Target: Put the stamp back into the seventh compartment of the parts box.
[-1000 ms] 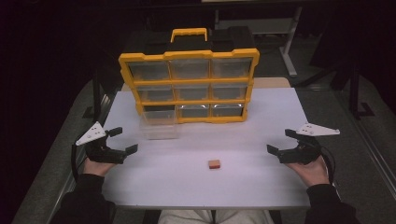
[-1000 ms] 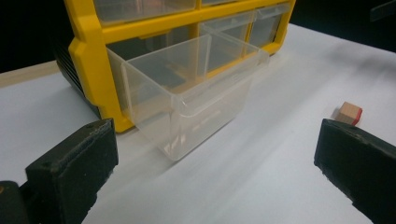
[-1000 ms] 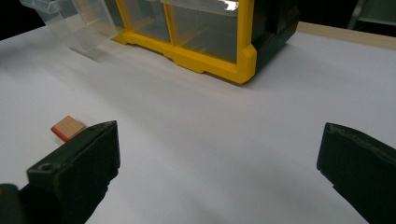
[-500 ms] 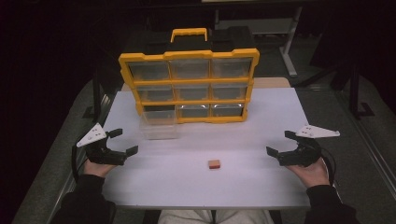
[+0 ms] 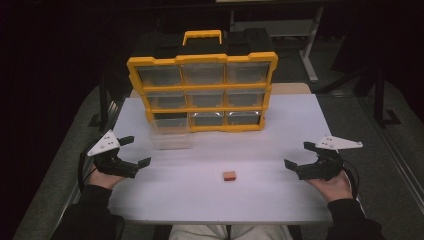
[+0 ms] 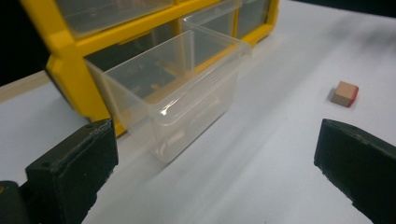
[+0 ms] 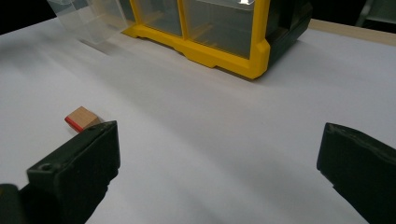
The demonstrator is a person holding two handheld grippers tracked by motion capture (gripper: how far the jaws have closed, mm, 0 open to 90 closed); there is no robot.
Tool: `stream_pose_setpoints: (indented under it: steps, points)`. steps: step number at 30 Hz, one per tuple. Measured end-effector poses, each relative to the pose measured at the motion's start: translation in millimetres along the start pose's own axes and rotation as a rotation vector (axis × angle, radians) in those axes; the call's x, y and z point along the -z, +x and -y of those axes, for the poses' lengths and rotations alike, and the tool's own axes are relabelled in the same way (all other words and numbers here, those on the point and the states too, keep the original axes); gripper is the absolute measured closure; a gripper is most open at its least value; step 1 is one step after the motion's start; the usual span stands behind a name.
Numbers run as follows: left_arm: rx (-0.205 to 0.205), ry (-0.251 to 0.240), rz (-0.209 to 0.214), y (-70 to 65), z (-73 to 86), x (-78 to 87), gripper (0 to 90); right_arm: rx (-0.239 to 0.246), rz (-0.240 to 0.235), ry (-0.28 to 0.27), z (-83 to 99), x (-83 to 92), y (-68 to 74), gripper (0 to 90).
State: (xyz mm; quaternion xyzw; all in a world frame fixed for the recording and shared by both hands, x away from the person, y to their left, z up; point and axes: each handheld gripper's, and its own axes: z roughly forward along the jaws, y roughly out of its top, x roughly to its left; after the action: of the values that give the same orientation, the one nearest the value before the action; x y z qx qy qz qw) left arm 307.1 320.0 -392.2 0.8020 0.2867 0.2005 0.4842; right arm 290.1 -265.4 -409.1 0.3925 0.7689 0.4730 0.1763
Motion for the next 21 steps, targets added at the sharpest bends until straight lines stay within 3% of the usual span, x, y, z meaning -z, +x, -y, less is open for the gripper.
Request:
stream_pose_setpoints:
  steps: [7, 21]
  points:
    - [-0.026, 0.026, 0.008, -0.1, -9.8, -4.2, 0.0, -0.001, -0.005, 0.019, 0.8, -2.6, 0.3, 0.0]
    - [-0.121, 0.053, 0.04, -7.7, -44.2, -14.5, 0.0, -0.002, -0.01, 0.016, 0.8, -2.3, 0.2, 0.0]
